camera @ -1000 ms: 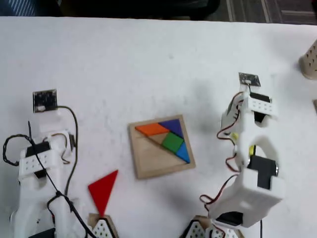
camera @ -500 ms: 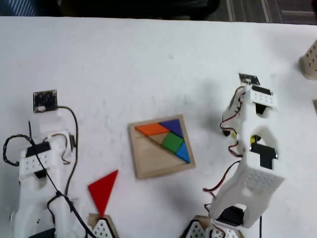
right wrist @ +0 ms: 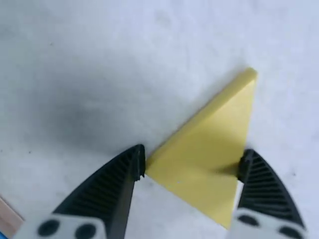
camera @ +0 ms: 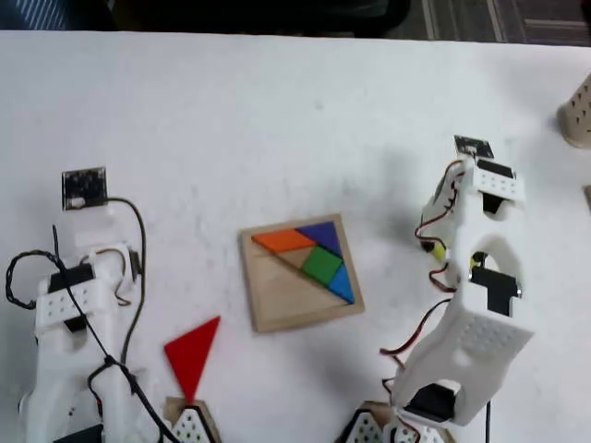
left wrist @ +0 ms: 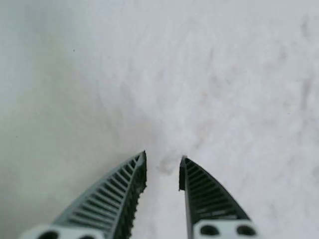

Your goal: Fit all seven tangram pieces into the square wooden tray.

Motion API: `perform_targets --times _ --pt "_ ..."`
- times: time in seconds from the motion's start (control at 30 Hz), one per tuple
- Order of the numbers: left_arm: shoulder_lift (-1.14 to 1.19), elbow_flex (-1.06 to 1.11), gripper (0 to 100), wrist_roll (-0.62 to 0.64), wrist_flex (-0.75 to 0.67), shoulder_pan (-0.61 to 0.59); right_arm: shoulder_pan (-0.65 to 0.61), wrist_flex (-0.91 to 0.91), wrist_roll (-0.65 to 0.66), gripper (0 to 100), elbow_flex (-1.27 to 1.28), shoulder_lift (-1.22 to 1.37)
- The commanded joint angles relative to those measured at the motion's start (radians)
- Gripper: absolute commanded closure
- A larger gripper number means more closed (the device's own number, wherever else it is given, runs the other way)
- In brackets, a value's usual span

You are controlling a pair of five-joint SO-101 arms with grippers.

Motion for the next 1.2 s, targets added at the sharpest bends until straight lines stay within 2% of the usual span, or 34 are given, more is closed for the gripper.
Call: perform_targets --times 0.0,0.23,0.53,0.83,1.1,1.17 --pt "-0.036 -0.008 98 -0.008 -0.026 0.016 0.024 0.004 0.0 73.4 -0.031 0.002" --pt "-0.036 -0.008 98 -0.008 -0.026 0.016 0.021 0.004 0.057 80.2 -0.025 -0.002" --pt "-0.036 -0.008 98 -0.008 -0.028 0.016 0.033 0.002 0.066 85.1 -0.023 -0.002" --pt "-0.036 -0.008 98 -0.008 -0.028 0.015 0.033 0.004 0.12 97.6 -0.021 -0.002" --pt "-0.036 -0.008 98 -0.008 -0.028 0.015 0.035 0.005 0.12 98.0 -0.025 -0.015" --pt "-0.036 -0.008 98 -0.008 -0.028 0.015 0.038 0.016 0.12 95.0 -0.011 -0.058"
